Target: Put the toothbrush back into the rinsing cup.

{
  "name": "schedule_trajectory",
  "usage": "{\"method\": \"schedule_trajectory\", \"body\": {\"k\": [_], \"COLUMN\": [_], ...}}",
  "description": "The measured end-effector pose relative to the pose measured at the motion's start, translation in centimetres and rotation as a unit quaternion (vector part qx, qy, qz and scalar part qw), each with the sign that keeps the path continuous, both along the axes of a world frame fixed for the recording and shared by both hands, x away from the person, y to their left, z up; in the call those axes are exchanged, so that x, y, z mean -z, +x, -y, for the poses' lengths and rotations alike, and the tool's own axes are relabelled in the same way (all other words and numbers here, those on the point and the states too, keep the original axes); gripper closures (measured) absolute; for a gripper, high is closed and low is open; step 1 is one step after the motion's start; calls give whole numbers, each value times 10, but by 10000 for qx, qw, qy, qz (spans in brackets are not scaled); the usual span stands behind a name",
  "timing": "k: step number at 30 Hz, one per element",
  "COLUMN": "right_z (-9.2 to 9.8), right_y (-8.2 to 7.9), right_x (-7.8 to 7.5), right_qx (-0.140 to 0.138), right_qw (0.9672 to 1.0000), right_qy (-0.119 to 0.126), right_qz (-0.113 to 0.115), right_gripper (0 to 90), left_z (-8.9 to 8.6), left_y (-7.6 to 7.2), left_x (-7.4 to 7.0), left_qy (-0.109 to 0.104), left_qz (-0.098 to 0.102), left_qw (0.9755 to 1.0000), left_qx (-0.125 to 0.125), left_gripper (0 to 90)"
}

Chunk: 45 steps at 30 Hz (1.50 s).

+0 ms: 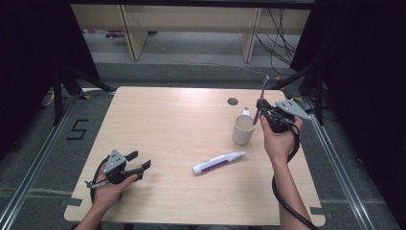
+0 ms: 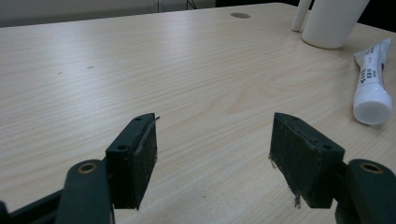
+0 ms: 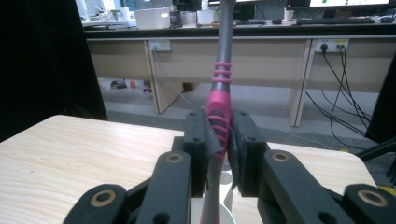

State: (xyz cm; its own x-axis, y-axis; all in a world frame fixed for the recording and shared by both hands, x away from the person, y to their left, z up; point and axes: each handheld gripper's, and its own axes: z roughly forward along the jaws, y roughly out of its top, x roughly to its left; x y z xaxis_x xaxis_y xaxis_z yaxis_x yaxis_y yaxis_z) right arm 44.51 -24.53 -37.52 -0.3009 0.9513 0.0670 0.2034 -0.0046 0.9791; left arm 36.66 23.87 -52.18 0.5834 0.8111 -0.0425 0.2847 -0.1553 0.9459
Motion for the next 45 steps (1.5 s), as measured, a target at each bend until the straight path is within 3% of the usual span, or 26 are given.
{"method": "schedule_trajectory", "body": {"k": [15, 17, 21, 22, 23, 24, 26, 45], "right_z": [-4, -4, -6, -7, -6, -6, -7, -6], "right_y": [10, 11, 14, 14, 15, 16, 18, 31], "right_x": [-5, -5, -6, -6, -7, -7, -8, -5], "right_qx": [92, 51, 113, 126, 107, 102, 93, 194], "right_qw": [9999, 10000, 9999, 9999, 9999, 9999, 9999, 9997], "right_qy": [-9, -3, -6, 2, -50, -47, -61, -66], "right_qz": [66, 49, 71, 29, 79, 104, 105, 91], "right_gripper": [787, 787, 787, 787, 787, 787, 787, 787], "left_z": [0, 1, 1, -1, 0, 1, 0, 0], "left_y": [0, -1, -1, 0, 1, -1, 0, 0], "left_x": [0, 1, 1, 0, 0, 1, 0, 0], "left_qy": [1, -128, -121, -5, -29, -125, 10, 1], "left_qz": [1, -77, -46, 4, 30, -65, 10, 6], "left_qw": [10000, 9999, 9999, 10000, 10000, 9999, 10000, 10000], "left_qx": [2, -38, -23, -5, 21, -35, 5, 14], "left_gripper": [317, 317, 317, 317, 317, 317, 317, 317]}}
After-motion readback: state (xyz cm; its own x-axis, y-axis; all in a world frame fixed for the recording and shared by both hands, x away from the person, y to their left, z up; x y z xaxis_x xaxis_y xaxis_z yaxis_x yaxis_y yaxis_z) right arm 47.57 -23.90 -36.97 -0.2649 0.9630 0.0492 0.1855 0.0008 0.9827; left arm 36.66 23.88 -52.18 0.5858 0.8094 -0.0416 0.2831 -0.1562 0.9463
